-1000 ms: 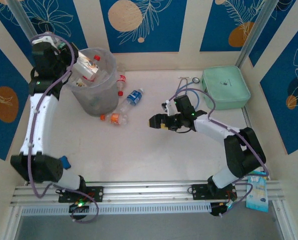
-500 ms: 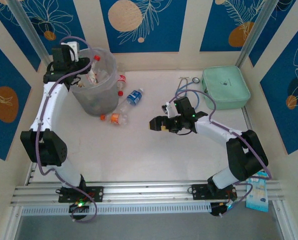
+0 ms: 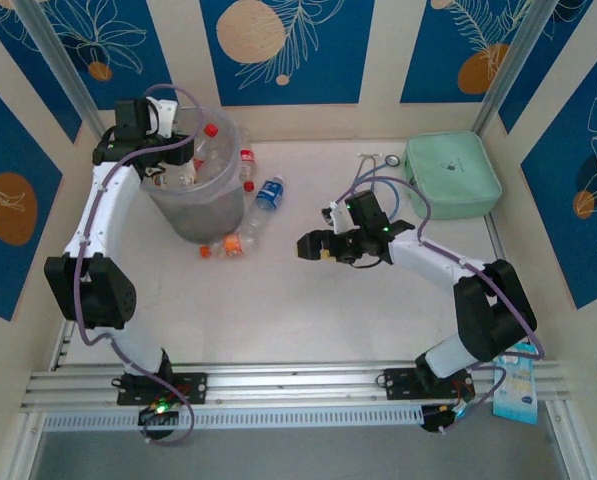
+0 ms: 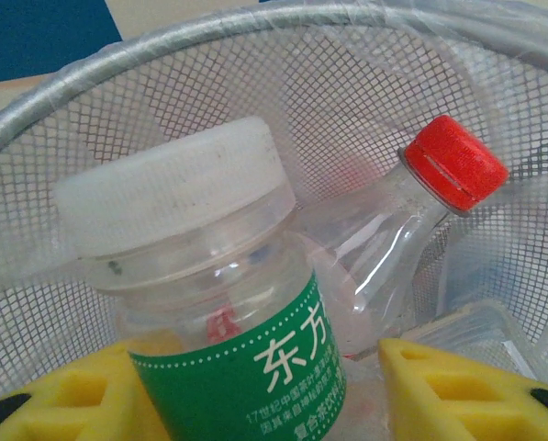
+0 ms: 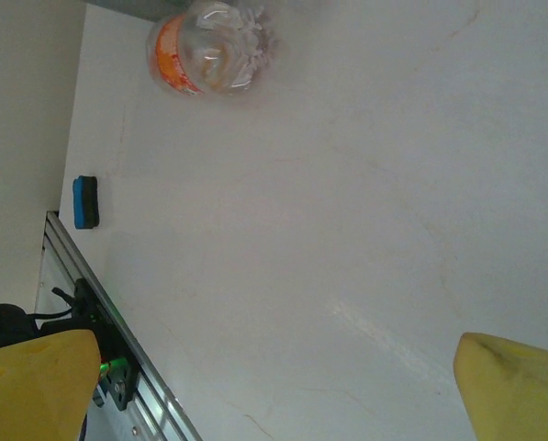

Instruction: Put the plastic bottles in the bin

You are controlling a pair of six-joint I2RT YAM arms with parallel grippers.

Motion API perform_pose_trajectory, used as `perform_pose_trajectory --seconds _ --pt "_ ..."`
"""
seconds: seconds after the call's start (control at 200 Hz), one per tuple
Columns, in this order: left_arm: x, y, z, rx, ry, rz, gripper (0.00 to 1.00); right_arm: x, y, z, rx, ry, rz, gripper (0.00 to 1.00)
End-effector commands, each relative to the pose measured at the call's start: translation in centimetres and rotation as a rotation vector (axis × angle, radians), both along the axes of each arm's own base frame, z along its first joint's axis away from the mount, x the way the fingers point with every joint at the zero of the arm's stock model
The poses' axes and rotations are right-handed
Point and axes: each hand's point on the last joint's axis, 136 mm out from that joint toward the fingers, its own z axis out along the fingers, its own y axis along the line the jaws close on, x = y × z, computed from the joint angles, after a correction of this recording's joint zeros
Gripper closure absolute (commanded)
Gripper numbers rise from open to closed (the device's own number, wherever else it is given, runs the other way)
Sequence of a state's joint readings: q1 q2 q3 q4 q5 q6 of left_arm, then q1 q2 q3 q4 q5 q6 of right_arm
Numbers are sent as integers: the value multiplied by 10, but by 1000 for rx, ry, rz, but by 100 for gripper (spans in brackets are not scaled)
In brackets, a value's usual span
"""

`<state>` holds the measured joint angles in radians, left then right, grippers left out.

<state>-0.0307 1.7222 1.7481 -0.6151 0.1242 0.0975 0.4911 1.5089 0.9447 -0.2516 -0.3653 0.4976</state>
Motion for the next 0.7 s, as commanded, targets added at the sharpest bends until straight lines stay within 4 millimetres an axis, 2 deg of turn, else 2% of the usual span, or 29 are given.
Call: perform_pose_trajectory --seconds 0.0,0.095,0.215,0.265,0.375,0.46,0.52,0.58,0.69 --pt "-21 -15 -61 8 214 -65 100 1 3 3 -6 2 9 1" --pt "-21 -11 -72 77 221 -27 97 2 3 2 -8 2 8 1" --pt "-21 -13 -70 89 186 -14 78 3 5 2 -44 -42 32 0" --pt "-21 -17 -62 56 163 -22 72 5 8 5 -67 -79 55 0" --pt "-22 -31 -30 -32 79 -59 58 12 18 13 -70 -121 79 0" --pt "-27 -42 -5 -90 27 -102 46 19 22 17 -50 -102 53 0" --pt "-30 -48 9 -117 13 -128 43 24 25 16 -43 -59 20 0" --pt "-33 -53 14 -140 19 -152 40 26 30 18 -5 -25 7 1" --pt "-33 -58 8 -143 47 -166 39 27 40 22 68 9 -16 2"
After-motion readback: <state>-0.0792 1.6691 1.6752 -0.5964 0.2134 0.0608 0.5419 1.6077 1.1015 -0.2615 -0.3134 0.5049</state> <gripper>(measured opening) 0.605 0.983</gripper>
